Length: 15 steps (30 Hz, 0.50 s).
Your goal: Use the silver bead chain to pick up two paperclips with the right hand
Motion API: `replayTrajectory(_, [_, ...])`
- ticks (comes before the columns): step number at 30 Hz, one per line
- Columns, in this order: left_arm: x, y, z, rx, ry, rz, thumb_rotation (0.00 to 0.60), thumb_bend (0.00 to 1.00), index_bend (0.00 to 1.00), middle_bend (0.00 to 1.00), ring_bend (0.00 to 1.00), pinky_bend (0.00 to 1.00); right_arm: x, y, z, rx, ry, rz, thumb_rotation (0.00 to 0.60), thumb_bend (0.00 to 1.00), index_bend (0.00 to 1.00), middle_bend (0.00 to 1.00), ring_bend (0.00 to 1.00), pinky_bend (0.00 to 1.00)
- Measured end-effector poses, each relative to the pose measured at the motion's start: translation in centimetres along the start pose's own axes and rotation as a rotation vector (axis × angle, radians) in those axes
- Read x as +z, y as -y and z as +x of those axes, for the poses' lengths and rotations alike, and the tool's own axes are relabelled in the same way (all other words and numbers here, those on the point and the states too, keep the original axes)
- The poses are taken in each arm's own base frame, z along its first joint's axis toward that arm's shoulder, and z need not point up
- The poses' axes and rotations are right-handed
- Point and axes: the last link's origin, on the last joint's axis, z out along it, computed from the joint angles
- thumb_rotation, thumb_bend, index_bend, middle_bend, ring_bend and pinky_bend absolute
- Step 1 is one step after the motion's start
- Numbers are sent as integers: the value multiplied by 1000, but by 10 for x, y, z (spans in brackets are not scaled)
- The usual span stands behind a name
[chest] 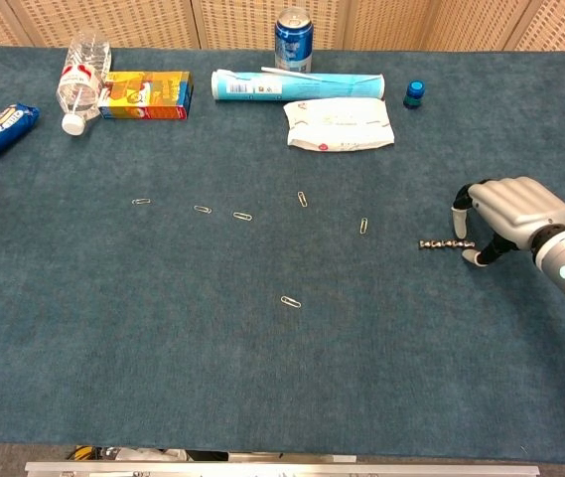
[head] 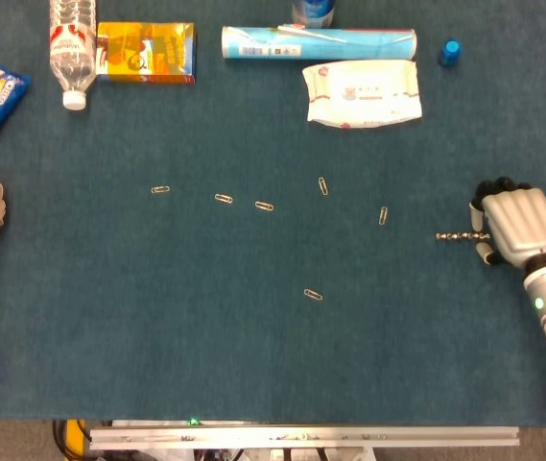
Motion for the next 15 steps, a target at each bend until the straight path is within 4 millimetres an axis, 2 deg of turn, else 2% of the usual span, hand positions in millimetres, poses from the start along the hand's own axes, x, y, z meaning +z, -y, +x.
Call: replayTrajectory(15, [0,0,0,0,0,2,600,54,548,482,409,525,3,0,1,20,36,-20,600,271,557,282,203,327])
